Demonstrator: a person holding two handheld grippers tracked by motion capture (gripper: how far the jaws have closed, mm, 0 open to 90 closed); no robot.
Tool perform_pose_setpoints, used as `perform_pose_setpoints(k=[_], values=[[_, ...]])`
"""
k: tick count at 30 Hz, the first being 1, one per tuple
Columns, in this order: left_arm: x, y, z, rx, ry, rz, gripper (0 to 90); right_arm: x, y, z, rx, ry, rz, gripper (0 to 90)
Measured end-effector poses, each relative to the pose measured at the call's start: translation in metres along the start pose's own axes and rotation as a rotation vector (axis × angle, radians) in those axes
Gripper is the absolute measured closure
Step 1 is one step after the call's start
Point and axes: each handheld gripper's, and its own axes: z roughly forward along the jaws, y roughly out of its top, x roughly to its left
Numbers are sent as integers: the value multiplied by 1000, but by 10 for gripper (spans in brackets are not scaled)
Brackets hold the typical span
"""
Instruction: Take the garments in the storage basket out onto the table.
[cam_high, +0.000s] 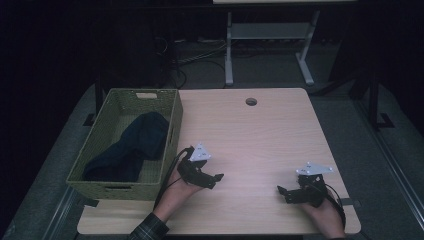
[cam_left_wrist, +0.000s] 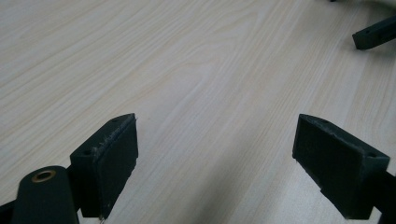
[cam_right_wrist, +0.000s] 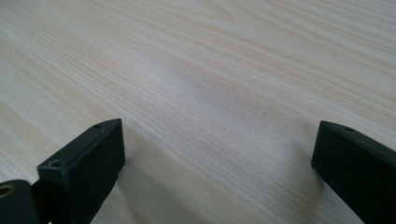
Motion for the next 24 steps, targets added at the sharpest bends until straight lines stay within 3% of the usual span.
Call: perform_pose_setpoints(k=[5,24], values=[[2,2,-2,-14,-5,-16,138,0,0,0,0,0,0,23],[3,13,-11,-17,-13,-5,138,0,0,0,2,1,4,23]])
